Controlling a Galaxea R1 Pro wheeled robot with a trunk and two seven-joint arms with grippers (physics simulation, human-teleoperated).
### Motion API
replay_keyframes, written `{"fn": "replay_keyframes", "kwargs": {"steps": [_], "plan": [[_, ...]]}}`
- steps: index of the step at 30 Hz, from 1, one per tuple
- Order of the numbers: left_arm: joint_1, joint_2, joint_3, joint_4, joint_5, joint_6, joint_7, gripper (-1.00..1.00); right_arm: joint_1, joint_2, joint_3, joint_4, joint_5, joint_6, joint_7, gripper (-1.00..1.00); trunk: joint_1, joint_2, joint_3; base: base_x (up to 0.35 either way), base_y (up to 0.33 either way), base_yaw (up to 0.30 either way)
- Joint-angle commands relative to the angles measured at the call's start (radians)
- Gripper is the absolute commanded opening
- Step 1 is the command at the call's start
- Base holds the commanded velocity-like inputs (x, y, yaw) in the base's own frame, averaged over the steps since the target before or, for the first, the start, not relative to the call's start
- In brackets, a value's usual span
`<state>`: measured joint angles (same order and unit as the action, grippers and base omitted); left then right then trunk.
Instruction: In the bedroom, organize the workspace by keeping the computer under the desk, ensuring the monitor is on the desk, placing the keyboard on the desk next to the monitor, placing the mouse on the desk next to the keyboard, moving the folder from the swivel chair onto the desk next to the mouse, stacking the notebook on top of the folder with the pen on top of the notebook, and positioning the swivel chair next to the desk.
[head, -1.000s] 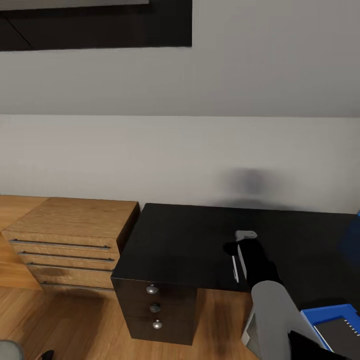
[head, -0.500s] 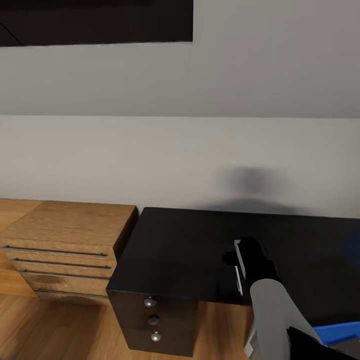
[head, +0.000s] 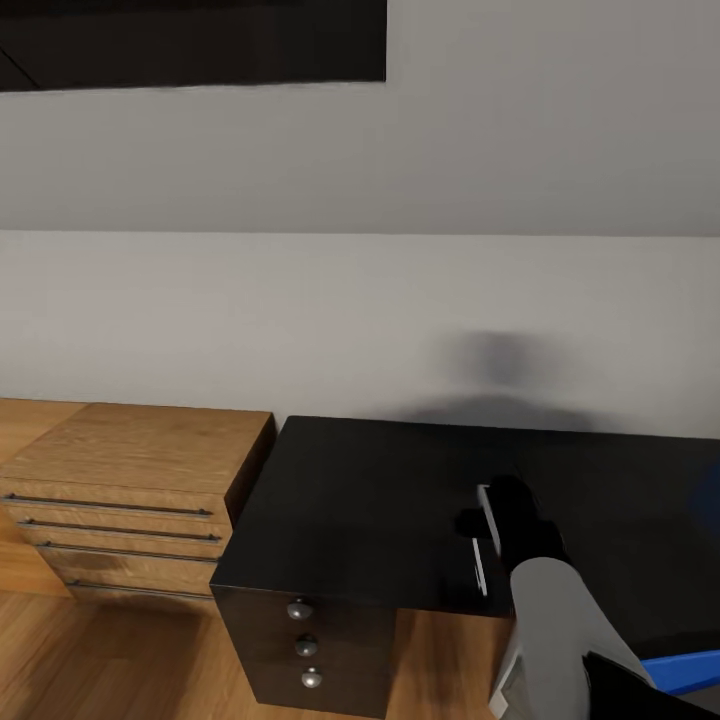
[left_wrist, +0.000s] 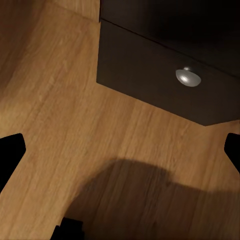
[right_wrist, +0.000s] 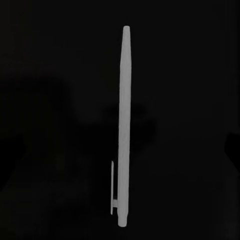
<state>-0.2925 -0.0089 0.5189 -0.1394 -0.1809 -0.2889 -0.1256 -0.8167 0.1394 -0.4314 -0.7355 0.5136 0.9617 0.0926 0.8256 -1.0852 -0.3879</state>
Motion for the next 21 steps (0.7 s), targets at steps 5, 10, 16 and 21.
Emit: {"fn": "replay_keyframes", "kwargs": {"steps": [5, 10, 16, 21], "plan": [[-0.001, -0.009, 0.01, -0.005, -0.009, -0.003, -0.003, 1.0, -0.002, 0.01, -0.006, 0.016, 0.017, 0.02, 0.009, 1.0, 0.0, -0.001, -0.001, 0.001, 0.0, 0.0], [-0.001, -0.009, 0.009, -0.005, -0.009, -0.003, -0.003, 1.0, -0.002, 0.006, -0.005, 0.017, 0.016, 0.036, 0.009, 1.0, 0.0, -0.001, -0.001, 0.0, 0.0, 0.0], [-0.001, -0.002, 0.008, -0.005, -0.008, -0.003, -0.003, 1.0, -0.001, -0.014, -0.004, 0.022, 0.013, 0.069, 0.011, 1.0, 0.0, -0.001, -0.001, 0.0, 0.0, 0.0], [-0.001, -0.001, 0.007, -0.005, -0.008, -0.003, -0.003, 1.0, -0.001, -0.019, -0.004, 0.023, 0.013, 0.079, 0.012, 1.0, 0.0, -0.001, -0.001, 0.0, 0.0, 0.0]]}}
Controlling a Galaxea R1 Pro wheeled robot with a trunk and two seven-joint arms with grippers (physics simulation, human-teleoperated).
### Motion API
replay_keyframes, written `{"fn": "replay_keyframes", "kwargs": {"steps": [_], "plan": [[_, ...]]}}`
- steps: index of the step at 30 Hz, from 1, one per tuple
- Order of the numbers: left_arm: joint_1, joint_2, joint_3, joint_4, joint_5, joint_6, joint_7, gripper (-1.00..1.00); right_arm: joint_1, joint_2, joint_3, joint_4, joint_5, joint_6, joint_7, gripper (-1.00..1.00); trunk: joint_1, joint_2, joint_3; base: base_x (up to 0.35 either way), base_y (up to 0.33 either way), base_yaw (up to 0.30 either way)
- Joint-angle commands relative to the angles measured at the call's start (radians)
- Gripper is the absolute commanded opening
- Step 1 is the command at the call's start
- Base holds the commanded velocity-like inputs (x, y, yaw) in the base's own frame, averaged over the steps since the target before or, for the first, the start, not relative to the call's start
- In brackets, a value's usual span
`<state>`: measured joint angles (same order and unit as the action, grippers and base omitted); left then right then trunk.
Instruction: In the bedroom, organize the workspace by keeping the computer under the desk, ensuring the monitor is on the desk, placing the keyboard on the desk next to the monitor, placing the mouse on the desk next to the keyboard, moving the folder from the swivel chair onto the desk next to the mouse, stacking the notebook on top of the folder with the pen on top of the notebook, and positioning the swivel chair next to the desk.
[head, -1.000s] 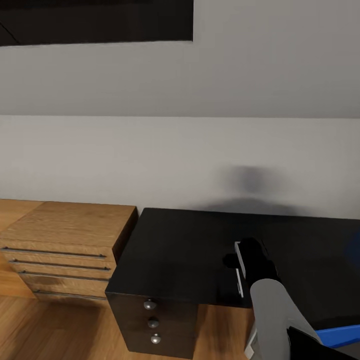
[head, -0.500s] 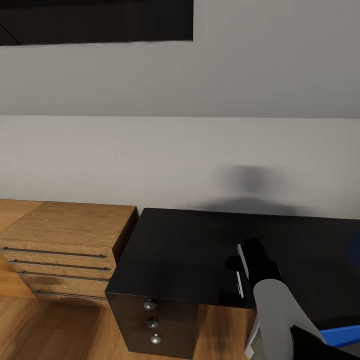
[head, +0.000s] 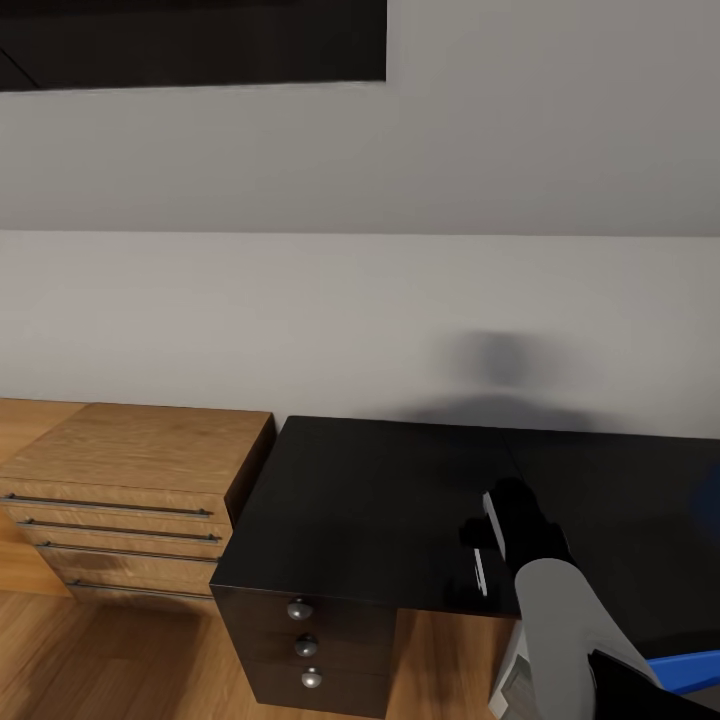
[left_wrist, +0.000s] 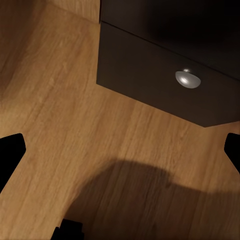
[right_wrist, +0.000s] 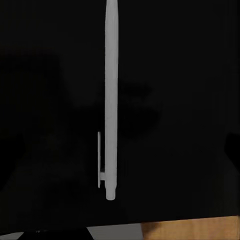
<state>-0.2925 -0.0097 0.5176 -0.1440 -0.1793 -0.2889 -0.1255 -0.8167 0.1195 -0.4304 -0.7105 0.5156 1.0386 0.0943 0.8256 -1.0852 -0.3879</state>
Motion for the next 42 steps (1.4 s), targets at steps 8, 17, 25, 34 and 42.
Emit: {"fn": "replay_keyframes", "kwargs": {"steps": [8, 17, 25, 34, 42], "plan": [[-0.001, 0.0, 0.009, 0.0, -0.009, -0.003, -0.003, 1.0, -0.001, 0.0, -0.005, 0.0, 0.011, 0.005, 0.01, 1.0, 0.0, -0.001, -0.001, 0.0, 0.0, 0.0], [-0.001, 0.0, 0.01, 0.0, -0.009, -0.002, -0.003, 1.0, -0.001, 0.0, -0.005, 0.003, 0.012, 0.007, 0.01, 1.0, 0.0, -0.001, -0.001, 0.0, 0.0, 0.0], [-0.001, 0.0, 0.01, 0.0, -0.009, -0.002, -0.003, 1.0, -0.001, 0.0, -0.005, 0.023, 0.012, 0.009, 0.01, 1.0, 0.0, -0.001, -0.001, 0.0, 0.0, 0.0], [-0.001, 0.0, 0.01, 0.0, -0.009, -0.002, -0.003, 1.0, -0.001, 0.0, -0.004, 0.051, 0.012, 0.009, 0.011, 1.0, 0.0, -0.001, -0.001, 0.0, 0.0, 0.0], [-0.001, 0.0, 0.01, 0.0, -0.009, -0.003, -0.003, 1.0, -0.001, 0.0, -0.004, 0.054, 0.012, 0.008, 0.011, 1.0, 0.019, -0.036, -0.017, 0.0, 0.0, 0.0]]}}
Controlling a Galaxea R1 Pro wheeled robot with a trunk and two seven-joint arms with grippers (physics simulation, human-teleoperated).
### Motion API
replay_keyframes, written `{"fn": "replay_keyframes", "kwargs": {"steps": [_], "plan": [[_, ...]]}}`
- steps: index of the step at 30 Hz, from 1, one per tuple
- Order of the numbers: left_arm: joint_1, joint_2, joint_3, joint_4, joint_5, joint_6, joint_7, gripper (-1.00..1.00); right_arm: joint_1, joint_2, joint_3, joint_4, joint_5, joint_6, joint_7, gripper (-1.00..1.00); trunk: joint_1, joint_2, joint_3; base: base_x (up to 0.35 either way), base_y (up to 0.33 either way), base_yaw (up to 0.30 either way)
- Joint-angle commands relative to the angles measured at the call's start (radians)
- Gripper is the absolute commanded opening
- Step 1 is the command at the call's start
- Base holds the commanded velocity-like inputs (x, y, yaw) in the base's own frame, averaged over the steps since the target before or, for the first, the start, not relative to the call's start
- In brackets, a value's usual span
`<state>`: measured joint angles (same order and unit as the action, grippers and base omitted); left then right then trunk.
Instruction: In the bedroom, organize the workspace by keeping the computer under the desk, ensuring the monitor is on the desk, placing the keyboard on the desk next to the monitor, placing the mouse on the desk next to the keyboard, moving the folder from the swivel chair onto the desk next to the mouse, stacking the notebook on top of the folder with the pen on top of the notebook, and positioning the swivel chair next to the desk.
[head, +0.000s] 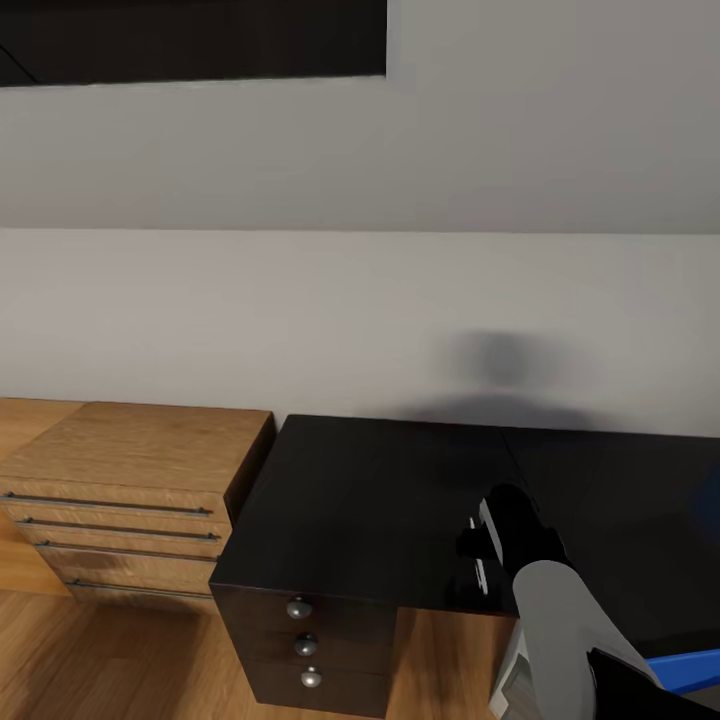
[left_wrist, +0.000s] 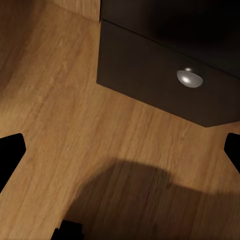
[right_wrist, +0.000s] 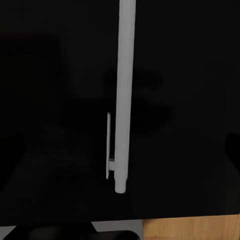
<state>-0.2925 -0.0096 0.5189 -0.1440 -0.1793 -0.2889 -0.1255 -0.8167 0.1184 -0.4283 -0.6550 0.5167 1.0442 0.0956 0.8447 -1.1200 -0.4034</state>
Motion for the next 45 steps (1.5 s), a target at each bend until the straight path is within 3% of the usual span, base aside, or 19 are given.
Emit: {"fn": "replay_keyframes", "kwargs": {"steps": [1, 12, 18, 45], "plan": [[-0.001, -0.001, 0.009, 0.0, -0.009, -0.003, -0.003, 1.0, -0.001, 0.001, -0.006, -0.002, 0.011, 0.002, 0.01, 1.0, 0.004, -0.008, -0.004, 0.0, 0.0, 0.0], [-0.001, 0.0, 0.009, 0.0, -0.009, -0.003, -0.003, 1.0, -0.001, -0.001, -0.006, -0.002, 0.011, 0.002, 0.01, 1.0, 0.012, -0.022, -0.011, 0.0, 0.0, 0.0], [-0.001, 0.0, 0.009, 0.0, -0.009, -0.003, -0.003, 1.0, -0.001, -0.002, -0.006, -0.002, 0.011, 0.001, 0.01, 1.0, 0.035, -0.064, -0.029, 0.0, 0.0, 0.0], [-0.001, -0.002, 0.008, 0.0, -0.009, -0.003, -0.005, 1.0, -0.001, -0.003, -0.006, -0.002, 0.011, 0.002, 0.01, 1.0, 0.046, -0.085, -0.039, 0.0, 0.0, 0.0]]}}
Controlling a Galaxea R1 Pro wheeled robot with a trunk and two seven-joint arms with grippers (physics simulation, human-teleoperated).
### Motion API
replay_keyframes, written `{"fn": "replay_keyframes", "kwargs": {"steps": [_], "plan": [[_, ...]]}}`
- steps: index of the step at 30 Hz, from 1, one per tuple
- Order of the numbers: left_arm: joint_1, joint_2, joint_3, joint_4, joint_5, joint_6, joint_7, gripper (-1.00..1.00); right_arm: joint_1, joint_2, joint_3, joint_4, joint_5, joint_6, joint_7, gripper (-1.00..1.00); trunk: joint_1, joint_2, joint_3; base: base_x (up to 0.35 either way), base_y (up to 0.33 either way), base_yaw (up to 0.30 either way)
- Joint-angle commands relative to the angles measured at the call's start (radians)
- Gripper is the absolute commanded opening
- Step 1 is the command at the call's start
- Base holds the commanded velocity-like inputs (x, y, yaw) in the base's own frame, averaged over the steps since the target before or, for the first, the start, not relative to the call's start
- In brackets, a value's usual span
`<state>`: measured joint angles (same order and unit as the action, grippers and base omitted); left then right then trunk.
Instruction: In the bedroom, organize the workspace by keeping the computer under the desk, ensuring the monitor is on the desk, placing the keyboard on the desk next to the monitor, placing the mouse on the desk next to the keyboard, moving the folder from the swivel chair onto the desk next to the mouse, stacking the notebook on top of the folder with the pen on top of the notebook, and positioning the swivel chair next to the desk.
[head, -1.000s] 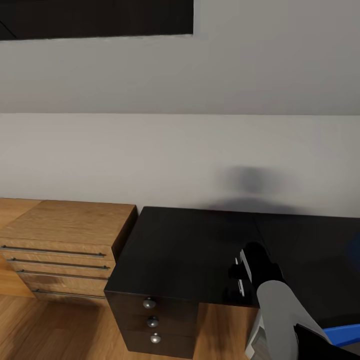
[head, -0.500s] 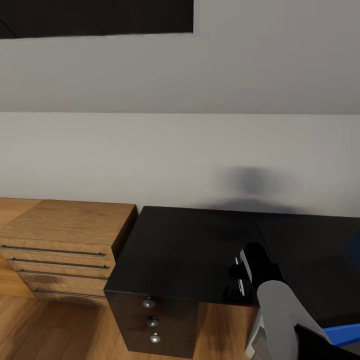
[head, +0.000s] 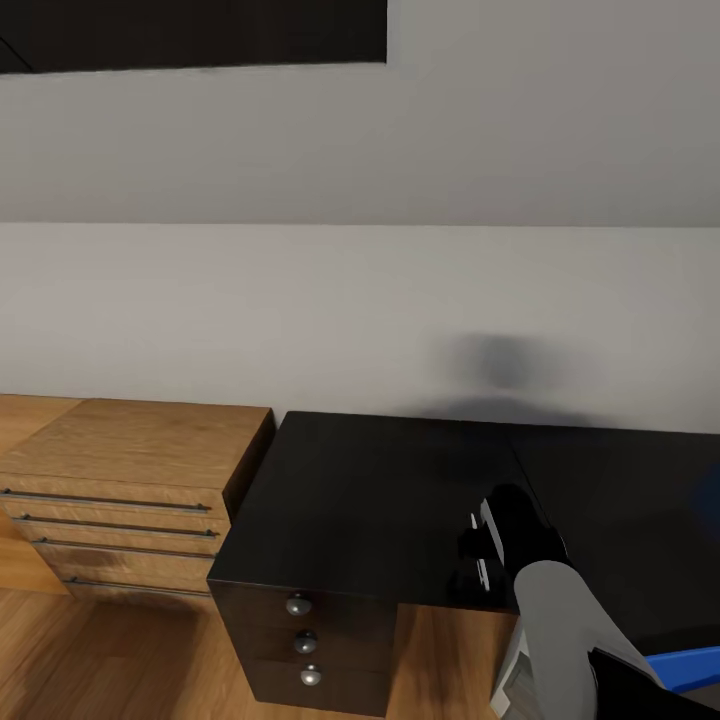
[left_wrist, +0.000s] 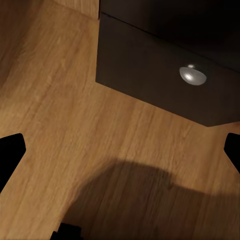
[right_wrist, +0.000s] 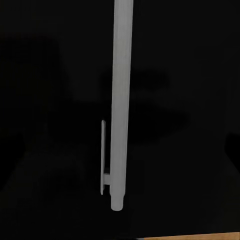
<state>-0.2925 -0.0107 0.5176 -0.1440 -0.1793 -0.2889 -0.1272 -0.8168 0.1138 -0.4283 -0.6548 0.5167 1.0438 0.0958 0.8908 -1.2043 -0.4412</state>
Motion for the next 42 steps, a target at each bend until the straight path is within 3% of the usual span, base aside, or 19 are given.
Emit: {"fn": "replay_keyframes", "kwargs": {"steps": [1, 7, 11, 23, 27, 38, 42], "plan": [[-0.001, 0.0, 0.009, 0.0, -0.01, -0.003, -0.003, 1.0, -0.001, 0.001, -0.006, -0.002, 0.011, 0.002, 0.01, 1.0, 0.0, -0.001, -0.001, 0.0, 0.0, 0.0], [-0.001, 0.0, 0.009, 0.0, -0.01, -0.003, -0.003, 1.0, -0.001, 0.002, -0.006, -0.002, 0.011, 0.002, 0.01, 1.0, 0.0, -0.001, -0.001, 0.0, 0.0, 0.0], [-0.001, 0.0, 0.01, 0.0, -0.009, -0.003, -0.002, 1.0, -0.001, 0.002, -0.006, -0.002, 0.011, 0.002, 0.01, 1.0, 0.015, -0.029, -0.014, 0.0, 0.0, 0.0], [-0.001, 0.0, 0.01, 0.0, -0.009, -0.003, -0.003, 1.0, -0.001, 0.003, -0.006, -0.002, 0.011, 0.002, 0.01, 1.0, 0.015, -0.029, -0.014, 0.0, 0.0, 0.0], [-0.001, 0.0, 0.011, 0.0, -0.009, -0.003, -0.002, 1.0, -0.001, 0.003, -0.006, -0.002, 0.011, 0.002, 0.01, 1.0, 0.031, -0.057, -0.026, 0.0, 0.0, 0.0], [-0.001, 0.001, 0.01, 0.0, -0.009, -0.003, -0.003, 1.0, -0.001, 0.002, -0.007, -0.002, 0.011, 0.002, 0.01, 1.0, 0.031, -0.057, -0.026, 0.0, 0.0, 0.0], [-0.001, 0.001, 0.01, 0.0, -0.009, -0.003, -0.003, 1.0, -0.001, 0.002, -0.006, -0.002, 0.011, 0.002, 0.01, 1.0, 0.046, -0.085, -0.039, 0.0, 0.0, 0.0]]}}
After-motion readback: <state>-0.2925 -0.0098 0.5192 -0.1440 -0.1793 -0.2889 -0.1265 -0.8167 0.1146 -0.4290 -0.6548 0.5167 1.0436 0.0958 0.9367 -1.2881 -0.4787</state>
